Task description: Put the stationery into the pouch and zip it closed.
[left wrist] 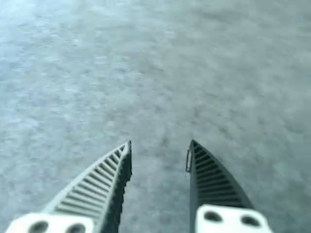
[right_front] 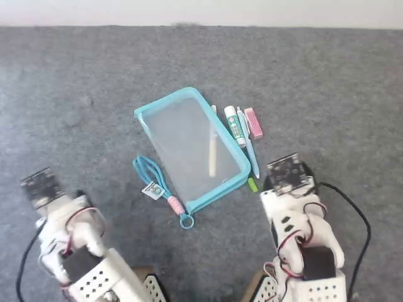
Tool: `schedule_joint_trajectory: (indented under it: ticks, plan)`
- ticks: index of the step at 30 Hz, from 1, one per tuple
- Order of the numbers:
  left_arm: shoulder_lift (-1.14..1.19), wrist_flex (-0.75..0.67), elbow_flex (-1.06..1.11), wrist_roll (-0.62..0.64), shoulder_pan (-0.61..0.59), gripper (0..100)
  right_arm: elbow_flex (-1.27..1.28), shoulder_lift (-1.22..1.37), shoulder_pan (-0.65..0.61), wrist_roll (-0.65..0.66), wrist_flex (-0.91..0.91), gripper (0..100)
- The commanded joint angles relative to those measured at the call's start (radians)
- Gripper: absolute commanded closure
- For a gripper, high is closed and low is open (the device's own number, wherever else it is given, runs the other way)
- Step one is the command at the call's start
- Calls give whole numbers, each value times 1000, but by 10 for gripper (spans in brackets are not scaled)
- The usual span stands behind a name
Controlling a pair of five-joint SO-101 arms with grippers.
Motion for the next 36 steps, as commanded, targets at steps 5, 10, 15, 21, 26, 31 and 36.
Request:
schedule_joint_trajectory:
  ticks: [5, 10, 15, 21, 26, 31, 36]
  plan:
    - [-14, -107, -7, 15, -114, 822, -284, 466, -268, 9, -7, 786]
    - [-14, -167, -7, -46, -183, 822, -537, 885, -516, 3, -7, 786]
    - [-14, -172, -7, -239, -190, 822, -687, 1225, -720, 2, -74, 786]
    - [-14, -158, -7, -253, -206, 822, -821, 1460, -817, -72, -165, 786]
    - [-17, -158, -7, -253, -204, 822, -914, 1555, -812, -8, -182, 785]
    - [-15, -157, -7, -253, -204, 822, -979, 1712, -812, -2, -216, 785]
    - [-17, -157, -7, -253, -199, 822, -1028, 1842, -799, -6, -214, 786]
